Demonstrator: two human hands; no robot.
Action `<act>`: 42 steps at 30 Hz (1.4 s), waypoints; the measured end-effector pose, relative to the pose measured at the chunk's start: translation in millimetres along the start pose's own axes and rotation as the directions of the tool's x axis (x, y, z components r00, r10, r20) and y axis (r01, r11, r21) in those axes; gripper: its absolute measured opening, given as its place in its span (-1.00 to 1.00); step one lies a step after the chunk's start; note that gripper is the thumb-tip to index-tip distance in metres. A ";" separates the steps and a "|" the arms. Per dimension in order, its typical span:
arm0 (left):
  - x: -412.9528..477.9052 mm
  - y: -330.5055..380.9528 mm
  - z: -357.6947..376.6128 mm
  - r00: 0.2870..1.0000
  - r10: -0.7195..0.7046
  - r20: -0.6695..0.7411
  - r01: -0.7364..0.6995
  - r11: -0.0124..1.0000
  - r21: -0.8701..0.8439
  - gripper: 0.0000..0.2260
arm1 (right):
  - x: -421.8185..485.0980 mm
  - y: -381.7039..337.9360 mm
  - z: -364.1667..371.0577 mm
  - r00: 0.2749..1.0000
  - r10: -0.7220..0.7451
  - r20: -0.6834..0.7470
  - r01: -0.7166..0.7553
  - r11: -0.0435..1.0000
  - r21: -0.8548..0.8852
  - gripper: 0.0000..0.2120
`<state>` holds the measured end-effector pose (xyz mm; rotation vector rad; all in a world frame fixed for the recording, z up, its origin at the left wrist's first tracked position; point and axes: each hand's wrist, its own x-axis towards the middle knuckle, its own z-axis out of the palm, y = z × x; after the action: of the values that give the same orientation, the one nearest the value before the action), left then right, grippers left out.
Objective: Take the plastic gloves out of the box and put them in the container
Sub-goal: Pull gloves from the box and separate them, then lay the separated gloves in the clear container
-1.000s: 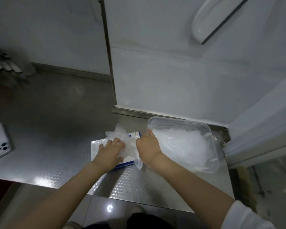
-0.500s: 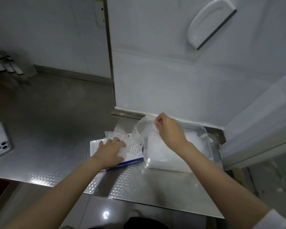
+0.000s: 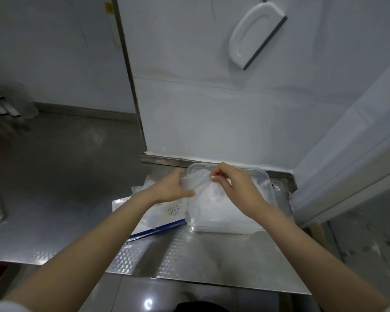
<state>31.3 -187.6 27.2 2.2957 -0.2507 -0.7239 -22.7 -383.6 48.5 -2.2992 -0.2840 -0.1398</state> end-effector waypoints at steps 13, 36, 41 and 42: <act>-3.3 19.4 -3.2 0.973 0.179 -0.148 -0.160 0.978 0.136 -0.85 | -22.9 47.6 -11.4 0.925 0.353 0.140 -0.319 0.923 -0.216 -0.53; -11.5 40.1 6.9 0.891 0.451 -0.050 -0.427 0.871 0.244 -0.81 | 11.7 15.0 -7.3 0.960 0.144 0.240 -0.170 0.981 0.089 -0.91; -13.2 10.2 -3.0 0.964 0.243 -0.105 -0.221 0.958 0.180 -0.75 | 10.1 20.7 -18.6 0.960 0.261 0.099 -0.277 0.930 0.240 -0.78; -12.4 4.4 -4.4 0.976 0.186 -0.113 -0.164 0.969 0.183 -0.74 | 10.1 21.3 -21.8 0.956 0.281 0.083 -0.293 0.918 0.269 -0.77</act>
<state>23.8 -183.7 38.2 2.4353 -0.4660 -0.4768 -7.9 -412.0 49.9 -2.0369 0.0163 0.0947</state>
